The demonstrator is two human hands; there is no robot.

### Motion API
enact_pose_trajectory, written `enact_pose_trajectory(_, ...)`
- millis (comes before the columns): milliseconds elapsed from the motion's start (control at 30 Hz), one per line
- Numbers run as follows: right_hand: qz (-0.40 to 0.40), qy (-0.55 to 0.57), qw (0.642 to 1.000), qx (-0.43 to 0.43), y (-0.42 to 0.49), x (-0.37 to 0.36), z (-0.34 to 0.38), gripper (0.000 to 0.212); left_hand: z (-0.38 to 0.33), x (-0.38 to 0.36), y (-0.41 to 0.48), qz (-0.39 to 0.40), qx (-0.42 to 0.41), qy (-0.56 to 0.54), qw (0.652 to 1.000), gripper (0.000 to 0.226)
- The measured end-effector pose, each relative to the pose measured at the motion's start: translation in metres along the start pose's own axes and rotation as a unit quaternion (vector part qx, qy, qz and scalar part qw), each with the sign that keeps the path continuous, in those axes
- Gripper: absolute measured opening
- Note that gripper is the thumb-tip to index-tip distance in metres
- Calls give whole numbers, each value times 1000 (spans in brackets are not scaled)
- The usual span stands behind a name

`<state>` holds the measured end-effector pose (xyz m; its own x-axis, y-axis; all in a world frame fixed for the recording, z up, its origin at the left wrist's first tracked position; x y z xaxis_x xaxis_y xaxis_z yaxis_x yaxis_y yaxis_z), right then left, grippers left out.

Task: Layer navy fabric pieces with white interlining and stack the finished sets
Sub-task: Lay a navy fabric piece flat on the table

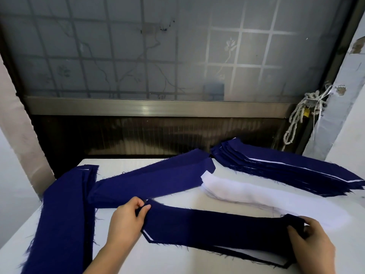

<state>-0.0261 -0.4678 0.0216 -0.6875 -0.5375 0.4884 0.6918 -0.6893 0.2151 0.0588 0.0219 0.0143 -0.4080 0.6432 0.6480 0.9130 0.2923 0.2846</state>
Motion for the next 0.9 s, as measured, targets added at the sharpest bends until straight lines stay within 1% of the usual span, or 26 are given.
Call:
enact_pose_trajectory(267,12,-4,1000,5,0,-2,-3,25,-5,1,-3,-12,-11,50,999,21)
enact_pose_trajectory(500,10,2,1000,-15,-1,-1,-7,28,-5,6,-2,-27,-3,50,998,20)
enact_pose_trajectory(800,23,-12,999,-23,1,-1,-11,31,-7,4,-1,-18,5,84,996,20)
enact_pose_trajectory(900,14,-20,999,-20,1,-1,-12,36,-11,7,-3,-30,-2,108,994,14)
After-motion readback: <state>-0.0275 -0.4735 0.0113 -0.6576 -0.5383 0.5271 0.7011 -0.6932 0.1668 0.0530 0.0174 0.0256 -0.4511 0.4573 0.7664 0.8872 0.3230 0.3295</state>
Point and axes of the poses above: each hand's wrist, its own y-axis towards the middle knuckle, its own x-axis out of the back of the hand, z = x × y, the point moved 9 cm from there along y, towards the middle knuckle, and after that the axes turned 3 degrees about x, right-handed, at the moved point
